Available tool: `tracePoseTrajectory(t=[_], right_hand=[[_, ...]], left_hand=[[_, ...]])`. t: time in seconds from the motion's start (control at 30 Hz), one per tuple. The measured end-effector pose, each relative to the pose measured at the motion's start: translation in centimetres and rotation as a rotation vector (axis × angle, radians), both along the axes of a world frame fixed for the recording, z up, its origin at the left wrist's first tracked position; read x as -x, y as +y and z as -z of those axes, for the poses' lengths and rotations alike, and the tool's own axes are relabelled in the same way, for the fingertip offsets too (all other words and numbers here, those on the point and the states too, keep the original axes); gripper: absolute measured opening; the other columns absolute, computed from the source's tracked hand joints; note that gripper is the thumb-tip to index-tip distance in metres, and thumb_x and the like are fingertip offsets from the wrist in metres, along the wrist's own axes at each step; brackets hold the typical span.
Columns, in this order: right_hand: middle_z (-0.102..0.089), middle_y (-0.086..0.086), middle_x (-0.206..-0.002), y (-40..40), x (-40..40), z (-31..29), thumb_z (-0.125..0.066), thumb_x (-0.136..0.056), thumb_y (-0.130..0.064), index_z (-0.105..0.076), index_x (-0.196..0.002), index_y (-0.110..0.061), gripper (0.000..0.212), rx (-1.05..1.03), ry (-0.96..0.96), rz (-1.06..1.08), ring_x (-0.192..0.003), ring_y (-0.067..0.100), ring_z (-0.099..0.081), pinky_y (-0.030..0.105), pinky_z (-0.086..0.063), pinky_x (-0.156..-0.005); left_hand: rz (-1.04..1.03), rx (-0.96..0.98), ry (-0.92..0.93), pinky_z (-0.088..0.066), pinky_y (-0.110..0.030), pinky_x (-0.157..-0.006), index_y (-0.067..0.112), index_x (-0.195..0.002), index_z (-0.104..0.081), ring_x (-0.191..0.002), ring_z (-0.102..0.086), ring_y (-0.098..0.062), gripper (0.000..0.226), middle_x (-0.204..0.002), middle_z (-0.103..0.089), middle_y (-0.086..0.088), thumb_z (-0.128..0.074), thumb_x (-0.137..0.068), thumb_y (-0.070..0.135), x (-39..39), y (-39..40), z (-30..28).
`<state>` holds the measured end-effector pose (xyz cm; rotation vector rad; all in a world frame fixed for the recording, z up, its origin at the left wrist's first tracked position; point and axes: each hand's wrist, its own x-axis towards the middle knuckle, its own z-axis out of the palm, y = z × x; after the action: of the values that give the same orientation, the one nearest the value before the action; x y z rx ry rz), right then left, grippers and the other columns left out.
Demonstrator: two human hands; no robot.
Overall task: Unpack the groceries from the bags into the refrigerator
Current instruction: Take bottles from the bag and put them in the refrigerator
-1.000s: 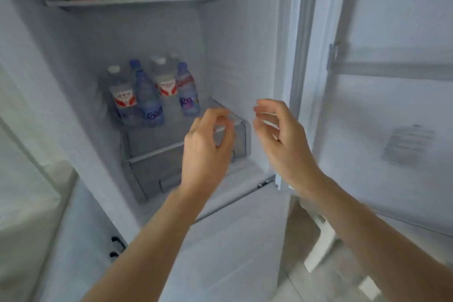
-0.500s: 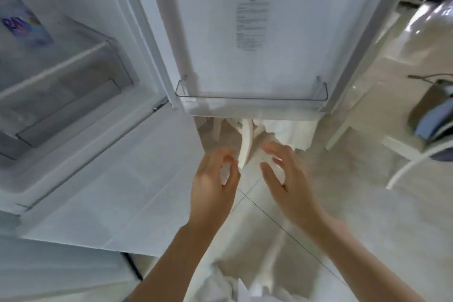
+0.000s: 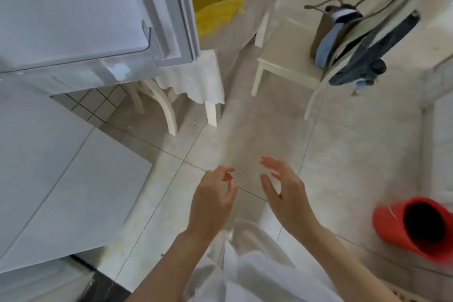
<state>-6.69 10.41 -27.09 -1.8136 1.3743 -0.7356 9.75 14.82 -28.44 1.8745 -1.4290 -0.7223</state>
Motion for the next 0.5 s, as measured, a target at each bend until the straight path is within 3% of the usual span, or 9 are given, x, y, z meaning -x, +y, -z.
tracePoseTrajectory(t=[0.27, 0.4, 0.5], right_hand=[[-0.062, -0.009, -0.115, -5.5, 4.5, 1.8, -0.057, -0.093, -0.013, -0.053, -0.126, -0.017, 0.033, -0.098, 0.003, 0.154, -0.111, 0.005, -0.058, 0.037, -0.049, -0.097], [-0.061, -0.009, -0.116, -11.3, 5.1, 2.2, -0.057, -0.093, -0.014, -0.053, -0.126, -0.016, 0.034, -0.088, 0.028, 0.162, -0.11, 0.005, -0.058, 0.036, -0.05, -0.096], [-0.062, -0.005, -0.114, -16.8, 4.7, 2.0, -0.057, -0.092, -0.013, -0.053, -0.126, -0.013, 0.034, -0.059, 0.044, 0.165, -0.108, 0.007, -0.059, 0.034, -0.05, -0.095]], left_hand=[[0.128, -0.085, -0.026, -0.041, -0.007, -0.074, 0.029, -0.108, -0.062, -0.089, -0.055, 0.003, 0.022, -0.084, -0.065, 0.012, -0.059, -0.091, 0.016, 2.6, -7.9, 1.1], [0.138, -0.093, -0.045, -0.04, -0.007, -0.072, 0.028, -0.108, -0.062, -0.086, -0.056, 0.002, 0.021, -0.086, -0.066, 0.01, -0.058, -0.091, 0.017, 2.3, -14.6, 1.6], [0.144, -0.081, -0.053, -0.045, -0.014, -0.074, 0.029, -0.108, -0.061, -0.085, -0.057, 0.002, 0.021, -0.087, -0.066, 0.009, -0.057, -0.091, 0.018, 1.8, -20.3, 1.5]])
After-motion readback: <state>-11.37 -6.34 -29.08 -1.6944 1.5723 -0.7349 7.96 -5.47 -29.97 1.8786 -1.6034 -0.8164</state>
